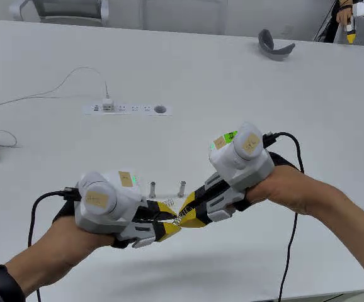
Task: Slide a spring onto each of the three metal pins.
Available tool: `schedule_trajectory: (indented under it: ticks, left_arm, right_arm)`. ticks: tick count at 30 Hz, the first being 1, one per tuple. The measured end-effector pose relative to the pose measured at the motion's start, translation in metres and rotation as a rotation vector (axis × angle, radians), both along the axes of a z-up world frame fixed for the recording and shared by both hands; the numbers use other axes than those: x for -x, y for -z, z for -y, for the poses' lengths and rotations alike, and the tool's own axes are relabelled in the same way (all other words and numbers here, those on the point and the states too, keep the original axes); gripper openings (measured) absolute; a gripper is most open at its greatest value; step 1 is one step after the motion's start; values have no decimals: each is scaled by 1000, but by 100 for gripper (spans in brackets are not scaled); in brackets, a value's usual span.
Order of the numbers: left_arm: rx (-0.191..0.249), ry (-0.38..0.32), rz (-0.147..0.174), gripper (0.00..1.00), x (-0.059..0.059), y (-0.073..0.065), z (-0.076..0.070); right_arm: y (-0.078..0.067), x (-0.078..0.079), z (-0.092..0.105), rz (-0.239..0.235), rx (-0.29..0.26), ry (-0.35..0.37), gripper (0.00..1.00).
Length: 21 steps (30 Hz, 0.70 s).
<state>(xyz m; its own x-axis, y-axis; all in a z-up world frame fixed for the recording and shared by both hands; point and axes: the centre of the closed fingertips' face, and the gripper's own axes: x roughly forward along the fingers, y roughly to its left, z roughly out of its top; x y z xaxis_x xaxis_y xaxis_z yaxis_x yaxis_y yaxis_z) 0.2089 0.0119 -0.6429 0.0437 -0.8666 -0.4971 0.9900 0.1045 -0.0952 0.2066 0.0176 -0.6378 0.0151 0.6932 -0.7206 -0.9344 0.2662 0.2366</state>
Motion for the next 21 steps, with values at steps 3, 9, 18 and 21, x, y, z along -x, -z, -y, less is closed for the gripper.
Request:
schedule_trajectory:
  ticks: [3, 9, 18, 21]
  left_arm:
    - [7, -29, -17, 16, -3, 4, -8]
    - [-9, -97, -25, 20, -12, 12, -28]
    - [-16, -201, -18, 24, -30, 18, -53]
    - [-22, -235, -22, 27, -35, 23, -60]
  right_arm:
    - [1, -1, 1, -2, -6, 14, 12]
    - [7, -1, 5, -8, 0, 27, 12]
    - [18, -2, 11, -16, 18, 37, 12]
    - [23, -3, 13, -15, 27, 30, 12]
